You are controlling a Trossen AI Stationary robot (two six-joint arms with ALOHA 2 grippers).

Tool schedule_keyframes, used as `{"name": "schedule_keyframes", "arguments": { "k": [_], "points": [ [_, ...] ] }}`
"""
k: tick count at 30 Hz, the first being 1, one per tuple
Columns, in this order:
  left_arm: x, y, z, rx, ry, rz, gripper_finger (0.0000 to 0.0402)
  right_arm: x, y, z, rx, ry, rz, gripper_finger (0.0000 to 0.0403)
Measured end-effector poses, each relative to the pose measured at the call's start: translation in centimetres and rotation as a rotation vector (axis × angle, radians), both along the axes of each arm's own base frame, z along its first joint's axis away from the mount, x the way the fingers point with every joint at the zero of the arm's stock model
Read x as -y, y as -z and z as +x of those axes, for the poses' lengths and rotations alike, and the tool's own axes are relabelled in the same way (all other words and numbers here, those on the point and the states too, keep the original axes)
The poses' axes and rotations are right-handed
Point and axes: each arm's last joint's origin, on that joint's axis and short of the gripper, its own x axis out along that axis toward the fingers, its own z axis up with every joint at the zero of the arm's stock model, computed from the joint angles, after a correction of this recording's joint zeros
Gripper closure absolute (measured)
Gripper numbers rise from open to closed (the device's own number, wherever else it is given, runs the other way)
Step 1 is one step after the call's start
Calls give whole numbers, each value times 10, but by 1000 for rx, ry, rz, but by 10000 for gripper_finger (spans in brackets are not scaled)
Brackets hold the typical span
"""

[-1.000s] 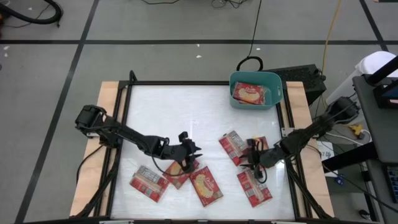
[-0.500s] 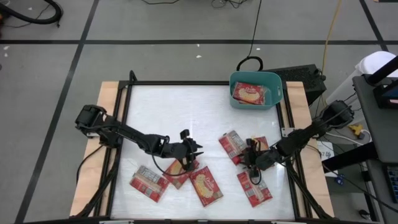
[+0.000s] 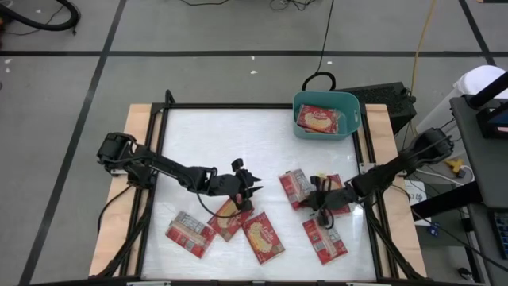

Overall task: Sort popcorn bags into baskets
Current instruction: Put the red popcorn bag into the green bin

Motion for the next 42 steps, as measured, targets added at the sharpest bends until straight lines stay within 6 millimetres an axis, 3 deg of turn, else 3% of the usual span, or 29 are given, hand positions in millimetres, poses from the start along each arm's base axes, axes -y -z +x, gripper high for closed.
{"name": "schedule_keyframes", "arguments": {
  "k": [10,14,20,24,30,42],
  "points": [
    [20,-10,1,88,145,165,265,16,-25,3,133,-12,-16,402],
    [29,-5,6,125,193,245,226,23,-35,3,182,12,3,403],
    [32,22,21,178,200,312,154,34,-43,4,220,44,28,403],
    [25,37,30,219,177,334,133,39,-46,5,235,47,86,403],
    [4,50,40,252,174,328,143,49,-48,7,242,123,156,403],
    [-26,52,51,258,181,292,169,62,-63,13,391,97,241,403]
  ]
}}
